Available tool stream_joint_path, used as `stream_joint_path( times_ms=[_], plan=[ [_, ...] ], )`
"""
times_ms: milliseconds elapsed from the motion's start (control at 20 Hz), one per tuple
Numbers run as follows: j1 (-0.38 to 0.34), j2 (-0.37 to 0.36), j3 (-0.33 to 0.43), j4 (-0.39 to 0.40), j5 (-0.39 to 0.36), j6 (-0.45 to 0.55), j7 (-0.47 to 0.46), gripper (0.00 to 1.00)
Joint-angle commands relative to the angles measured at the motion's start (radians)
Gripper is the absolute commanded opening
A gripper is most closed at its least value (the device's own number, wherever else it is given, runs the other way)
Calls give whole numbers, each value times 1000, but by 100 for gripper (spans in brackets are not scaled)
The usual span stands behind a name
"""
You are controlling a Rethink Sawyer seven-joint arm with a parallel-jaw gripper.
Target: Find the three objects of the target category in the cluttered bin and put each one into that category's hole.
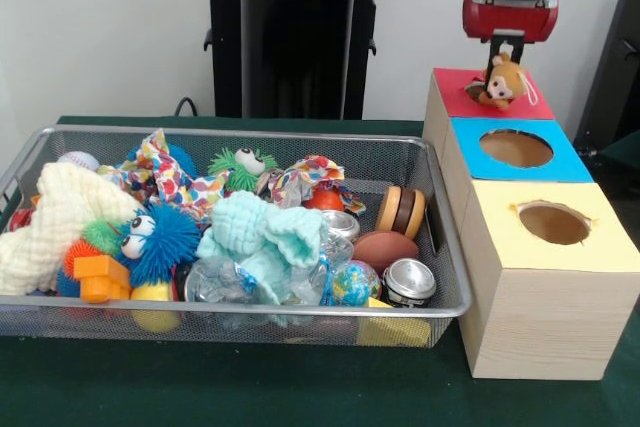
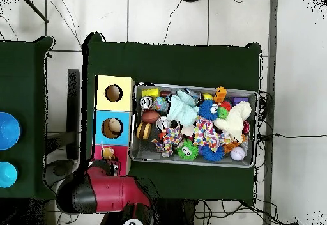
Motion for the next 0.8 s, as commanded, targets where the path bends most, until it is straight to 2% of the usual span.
stream_joint_path(
  times_ms=[50, 450, 500, 800],
  plan=[
    [-37, 38, 45, 3, 38, -2, 190, 0],
    [-41, 38, 50, -2, 33, 13, 178, 0],
    [-41, 38, 49, -5, 31, 17, 174, 100],
    [-39, 36, 49, -6, 31, 13, 176, 100]
  ],
)
